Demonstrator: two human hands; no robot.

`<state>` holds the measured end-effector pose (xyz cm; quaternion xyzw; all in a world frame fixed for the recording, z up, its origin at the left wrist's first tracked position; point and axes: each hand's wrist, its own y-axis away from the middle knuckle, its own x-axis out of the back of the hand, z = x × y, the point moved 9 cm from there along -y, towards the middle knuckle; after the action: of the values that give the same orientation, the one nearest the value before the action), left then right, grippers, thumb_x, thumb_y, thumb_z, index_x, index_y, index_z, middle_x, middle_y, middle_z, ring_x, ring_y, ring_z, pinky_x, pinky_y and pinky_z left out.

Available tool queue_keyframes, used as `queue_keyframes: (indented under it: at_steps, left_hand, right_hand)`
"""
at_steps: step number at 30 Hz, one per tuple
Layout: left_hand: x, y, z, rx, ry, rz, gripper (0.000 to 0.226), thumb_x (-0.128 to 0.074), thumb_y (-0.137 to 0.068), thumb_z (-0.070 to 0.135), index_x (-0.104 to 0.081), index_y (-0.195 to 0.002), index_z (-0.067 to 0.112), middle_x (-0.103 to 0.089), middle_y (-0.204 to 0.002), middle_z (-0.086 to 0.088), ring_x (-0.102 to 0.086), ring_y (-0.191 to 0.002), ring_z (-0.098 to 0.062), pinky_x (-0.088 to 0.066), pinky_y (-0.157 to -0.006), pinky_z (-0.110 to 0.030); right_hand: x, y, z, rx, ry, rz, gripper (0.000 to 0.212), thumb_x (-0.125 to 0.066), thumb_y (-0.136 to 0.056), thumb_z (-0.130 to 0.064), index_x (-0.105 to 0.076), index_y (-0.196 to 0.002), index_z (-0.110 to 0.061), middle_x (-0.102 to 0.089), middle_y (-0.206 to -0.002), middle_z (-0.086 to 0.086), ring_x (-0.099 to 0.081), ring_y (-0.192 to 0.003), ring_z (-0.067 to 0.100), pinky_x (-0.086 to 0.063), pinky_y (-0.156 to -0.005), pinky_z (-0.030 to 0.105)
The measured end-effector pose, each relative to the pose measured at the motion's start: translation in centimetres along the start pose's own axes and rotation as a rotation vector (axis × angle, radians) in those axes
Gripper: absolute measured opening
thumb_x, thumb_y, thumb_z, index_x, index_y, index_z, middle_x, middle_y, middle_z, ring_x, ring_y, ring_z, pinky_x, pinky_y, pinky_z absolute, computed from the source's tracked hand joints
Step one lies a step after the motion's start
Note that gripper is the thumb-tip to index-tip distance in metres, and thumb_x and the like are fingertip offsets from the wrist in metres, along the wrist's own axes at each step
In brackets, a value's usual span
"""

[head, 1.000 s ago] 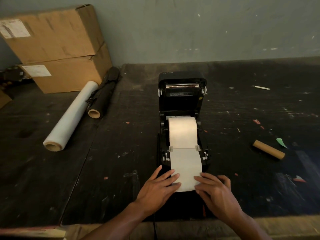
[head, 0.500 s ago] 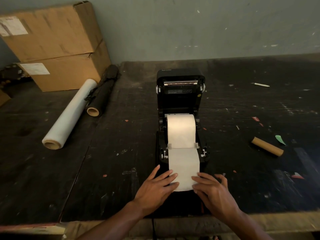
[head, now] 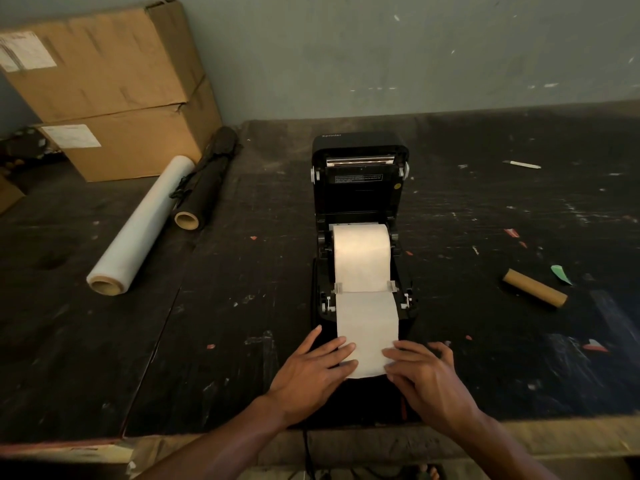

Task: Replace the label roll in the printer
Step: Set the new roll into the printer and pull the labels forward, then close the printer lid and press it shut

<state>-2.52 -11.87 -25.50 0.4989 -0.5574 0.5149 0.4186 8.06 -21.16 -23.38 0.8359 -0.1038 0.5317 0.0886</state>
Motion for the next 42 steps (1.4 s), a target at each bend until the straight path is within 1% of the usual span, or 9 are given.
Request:
queue_keyframes:
  at_steps: [4,9,13,16,19,27,32,39,42]
  left_hand:
    - [0.3,-0.2,0.1,-0.018,-0.004,-0.008,0.038,-0.041,-0.088,0.034,-0.071,-0.111,0.032,-0.067,-0.125,0.008,-0.059,-0.121,-0.012,-0.03,-0.106,-0.052]
    - [0.9,0.1,-0.1,-0.062,0.051,0.004,0.038,-0.043,-0.092,0.043,-0.069,-0.116,0.028,-0.064,-0.129,0.005,-0.057,-0.124,-0.013,-0.019,-0.115,-0.046]
    - [6.6,-1.8,-3.0,-0.111,0.191,0.121,0.056,-0.04,-0.093,0.057,-0.061,-0.127,0.018,-0.061,-0.133,-0.003,-0.053,-0.127,-0.015,-0.023,-0.114,-0.044]
    - [12.9,-6.2,-9.5,0.06,0.175,0.296,0.06,-0.041,-0.093,0.055,-0.058,-0.131,0.012,-0.059,-0.136,-0.008,-0.053,-0.127,-0.02,-0.034,-0.112,-0.047]
    - [18.3,-10.7,-16.4,0.325,0.256,0.419,0.064,-0.051,-0.091,0.046,-0.045,-0.141,0.006,-0.047,-0.146,-0.014,-0.043,-0.136,-0.023,-0.034,-0.113,-0.041]
    - [18.6,-18.8,-24.3,0.641,0.363,0.148,0.08,-0.046,-0.094,0.051,-0.014,-0.153,0.006,-0.019,-0.16,-0.014,-0.019,-0.147,-0.027,-0.019,-0.118,-0.037]
    - [14.8,-19.1,-25.0,0.677,0.4,0.049,0.074,-0.043,-0.094,0.053,-0.027,-0.15,0.007,-0.032,-0.155,-0.014,-0.031,-0.142,-0.03,-0.027,-0.116,-0.039]
    - [15.6,-16.9,-23.6,0.67,0.482,0.273,0.062,-0.048,-0.096,0.046,-0.037,-0.147,0.012,-0.036,-0.153,-0.011,-0.033,-0.142,-0.024,-0.026,-0.116,-0.034]
    - [16.3,-14.3,-21.8,0.64,0.566,0.465,0.05,-0.053,-0.095,0.037,-0.049,-0.139,0.013,-0.046,-0.147,-0.008,-0.04,-0.137,-0.017,-0.028,-0.11,-0.02]
  right_hand:
    - [0.0,-0.2,0.0,0.011,0.015,-0.021,0.025,-0.047,-0.094,-0.032,-0.064,-0.111,-0.036,-0.047,-0.14,-0.022,-0.025,-0.137,-0.002,-0.009,-0.112,0.04]
    - [0.3,-0.5,-0.1,0.01,0.038,-0.053,0.033,-0.05,-0.09,-0.042,-0.056,-0.122,-0.038,-0.043,-0.142,-0.021,-0.027,-0.134,-0.005,-0.013,-0.112,0.037]
    - [6.1,-1.7,-0.5,0.073,-0.093,0.077,0.044,-0.055,-0.082,-0.05,-0.059,-0.121,-0.029,-0.057,-0.13,-0.01,-0.047,-0.118,-0.004,-0.043,-0.103,0.03]
    - [14.2,-4.6,-0.5,0.06,-0.098,0.307,0.035,-0.06,-0.086,-0.029,-0.061,-0.118,-0.016,-0.063,-0.121,0.002,-0.052,-0.109,0.002,-0.04,-0.087,0.009]
    - [21.1,-8.8,-0.5,0.028,-0.071,0.5,0.039,-0.062,-0.087,-0.024,-0.057,-0.123,-0.009,-0.062,-0.122,0.01,-0.056,-0.109,0.013,-0.04,-0.087,0.019]
    - [26.1,-18.6,1.4,-0.142,-0.11,0.432,0.057,-0.054,-0.093,-0.029,-0.035,-0.14,-0.003,-0.041,-0.145,0.018,-0.038,-0.133,0.032,-0.03,-0.107,0.034]
    - [23.7,-21.3,3.2,-0.199,-0.168,0.326,0.068,-0.05,-0.093,-0.038,-0.023,-0.147,-0.007,-0.031,-0.152,0.015,-0.027,-0.141,0.029,-0.025,-0.114,0.039]
    - [22.3,-19.7,3.3,-0.238,-0.425,0.479,0.058,-0.046,-0.094,-0.041,-0.032,-0.143,-0.014,-0.042,-0.145,0.011,-0.04,-0.133,0.026,-0.035,-0.109,0.042]
    - [22.3,-17.3,3.4,-0.256,-0.538,0.609,0.044,-0.047,-0.094,-0.038,-0.046,-0.131,-0.015,-0.054,-0.131,0.007,-0.051,-0.119,0.019,-0.043,-0.098,0.033]
